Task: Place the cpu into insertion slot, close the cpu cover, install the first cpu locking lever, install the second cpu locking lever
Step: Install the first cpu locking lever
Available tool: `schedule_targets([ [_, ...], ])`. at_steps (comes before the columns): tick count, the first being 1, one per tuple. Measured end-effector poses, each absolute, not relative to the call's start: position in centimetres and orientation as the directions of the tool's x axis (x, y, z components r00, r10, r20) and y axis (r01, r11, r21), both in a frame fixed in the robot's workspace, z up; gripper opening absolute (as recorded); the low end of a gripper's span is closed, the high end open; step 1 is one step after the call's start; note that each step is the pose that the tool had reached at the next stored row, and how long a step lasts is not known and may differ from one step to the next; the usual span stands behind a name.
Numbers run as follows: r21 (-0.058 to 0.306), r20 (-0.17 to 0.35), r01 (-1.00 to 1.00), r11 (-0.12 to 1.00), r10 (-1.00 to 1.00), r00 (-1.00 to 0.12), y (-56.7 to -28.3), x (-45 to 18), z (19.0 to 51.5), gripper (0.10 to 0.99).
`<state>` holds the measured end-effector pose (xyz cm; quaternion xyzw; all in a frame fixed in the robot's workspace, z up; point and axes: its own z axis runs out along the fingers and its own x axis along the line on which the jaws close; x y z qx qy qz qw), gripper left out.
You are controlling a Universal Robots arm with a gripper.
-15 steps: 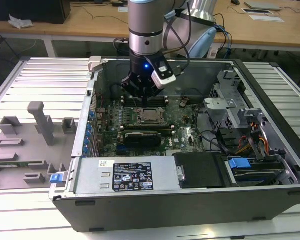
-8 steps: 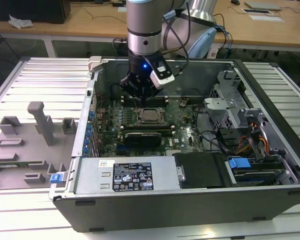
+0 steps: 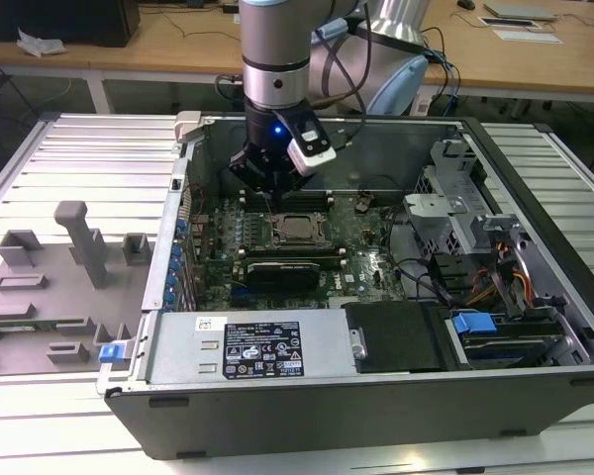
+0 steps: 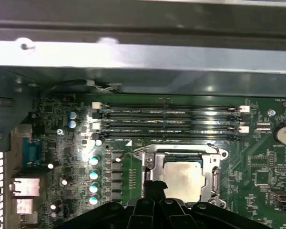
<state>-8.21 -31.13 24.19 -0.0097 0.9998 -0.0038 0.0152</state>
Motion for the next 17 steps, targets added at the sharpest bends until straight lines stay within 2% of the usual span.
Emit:
schedule_targets([
  [11, -0.008, -0.030, -0.019, 1.000, -0.020, -0.999, -31.0, -9.9, 24.2, 0.106],
  [17, -0.008, -0.030, -0.019, 1.000, -0.019, -0.999, -30.9, -9.9, 25.6, 0.106],
])
